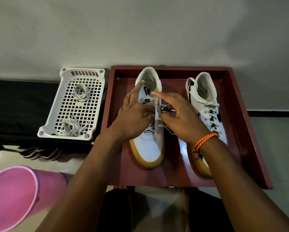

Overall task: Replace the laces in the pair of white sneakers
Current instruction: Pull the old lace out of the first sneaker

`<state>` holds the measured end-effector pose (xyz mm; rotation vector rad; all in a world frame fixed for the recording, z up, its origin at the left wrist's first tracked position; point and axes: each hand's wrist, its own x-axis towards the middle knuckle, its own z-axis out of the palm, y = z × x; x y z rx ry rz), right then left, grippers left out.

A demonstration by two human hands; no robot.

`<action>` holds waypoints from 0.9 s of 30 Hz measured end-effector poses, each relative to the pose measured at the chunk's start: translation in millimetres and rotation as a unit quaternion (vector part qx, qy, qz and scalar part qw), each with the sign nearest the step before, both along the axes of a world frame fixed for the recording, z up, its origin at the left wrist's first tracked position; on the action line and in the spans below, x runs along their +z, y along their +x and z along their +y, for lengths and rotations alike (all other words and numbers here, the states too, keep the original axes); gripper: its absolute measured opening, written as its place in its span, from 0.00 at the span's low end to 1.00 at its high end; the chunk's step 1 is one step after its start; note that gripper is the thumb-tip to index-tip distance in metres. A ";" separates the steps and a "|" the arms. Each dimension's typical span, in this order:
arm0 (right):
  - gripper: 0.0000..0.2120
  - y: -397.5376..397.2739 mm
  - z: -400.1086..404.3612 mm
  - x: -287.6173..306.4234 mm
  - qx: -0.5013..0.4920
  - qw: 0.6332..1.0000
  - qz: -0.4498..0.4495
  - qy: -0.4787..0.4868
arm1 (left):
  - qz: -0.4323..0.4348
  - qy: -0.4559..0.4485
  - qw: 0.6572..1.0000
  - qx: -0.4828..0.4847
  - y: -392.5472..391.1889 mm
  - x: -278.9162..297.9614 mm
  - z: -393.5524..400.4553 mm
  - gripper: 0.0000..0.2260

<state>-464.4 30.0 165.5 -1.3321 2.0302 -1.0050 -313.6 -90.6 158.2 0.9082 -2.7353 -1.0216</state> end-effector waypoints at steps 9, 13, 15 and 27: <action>0.42 4.0 3.1 -3.4 0.036 0.998 0.043 0.035 | -0.020 0.054 0.998 -0.003 2.3 14.8 -2.0 0.08; 0.41 4.2 3.4 -2.1 0.028 0.998 0.038 0.029 | 0.010 0.076 0.997 -0.002 7.0 15.8 -12.4 0.09; 0.40 4.3 2.8 -2.8 0.023 0.999 0.040 0.026 | 0.053 0.107 0.993 0.006 13.1 13.4 -21.9 0.05; 0.43 5.3 -2.9 -15.0 0.003 1.000 0.028 -0.009 | 0.121 -0.115 0.981 0.100 3.5 6.5 -11.4 0.07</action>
